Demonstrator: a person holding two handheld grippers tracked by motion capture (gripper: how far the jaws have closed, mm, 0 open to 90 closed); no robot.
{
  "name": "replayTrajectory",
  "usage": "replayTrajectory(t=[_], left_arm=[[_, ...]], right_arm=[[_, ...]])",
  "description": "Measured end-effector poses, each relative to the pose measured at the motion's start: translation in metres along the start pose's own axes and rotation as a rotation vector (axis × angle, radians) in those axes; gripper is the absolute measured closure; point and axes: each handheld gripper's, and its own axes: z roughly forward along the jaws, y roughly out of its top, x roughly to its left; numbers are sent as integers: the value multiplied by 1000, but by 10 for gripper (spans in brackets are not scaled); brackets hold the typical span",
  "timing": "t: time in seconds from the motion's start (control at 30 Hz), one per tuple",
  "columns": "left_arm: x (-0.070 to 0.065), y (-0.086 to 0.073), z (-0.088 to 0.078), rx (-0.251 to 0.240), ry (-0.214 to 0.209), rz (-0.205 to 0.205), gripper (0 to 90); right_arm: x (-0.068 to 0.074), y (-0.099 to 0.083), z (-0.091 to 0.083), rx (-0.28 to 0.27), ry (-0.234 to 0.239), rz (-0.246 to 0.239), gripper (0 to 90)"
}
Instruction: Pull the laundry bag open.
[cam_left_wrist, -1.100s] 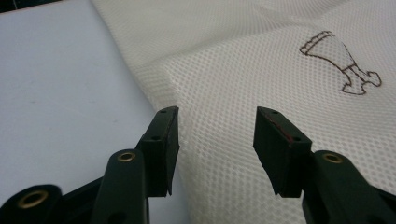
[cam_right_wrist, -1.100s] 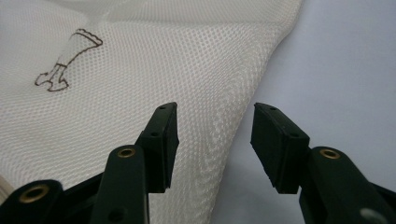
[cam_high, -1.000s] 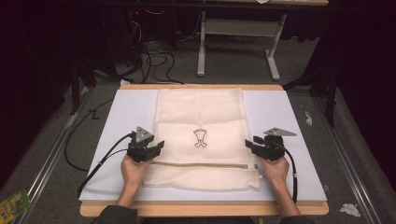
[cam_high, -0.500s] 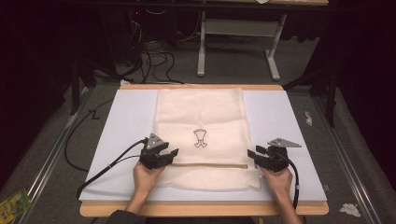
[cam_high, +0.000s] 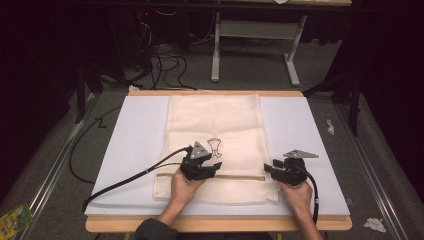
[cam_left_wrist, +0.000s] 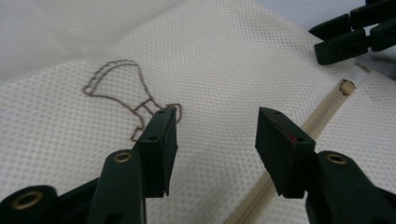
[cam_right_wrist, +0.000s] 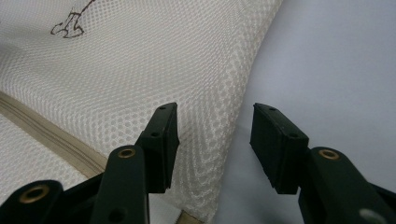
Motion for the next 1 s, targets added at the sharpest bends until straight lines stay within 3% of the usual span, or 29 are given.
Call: replayTrajectory(t=[0.2, 0.3, 0.47, 0.73, 1.0], left_arm=[[-15, 11, 10, 6, -27, 45, 491], [-21, 16, 15, 4, -53, 46, 500], [-34, 25, 24, 27, -84, 79, 503], [-43, 26, 32, 39, -108, 85, 504], [-52, 25, 36, 50, -124, 109, 524]], right_arm=[[5, 1, 1, 11, 4, -22, 601], [7, 2, 2, 26, 6, -41, 642], [9, 3, 2, 47, -16, -70, 736], [10, 3, 2, 56, -9, -99, 848], [7, 3, 2, 38, 23, -102, 877]])
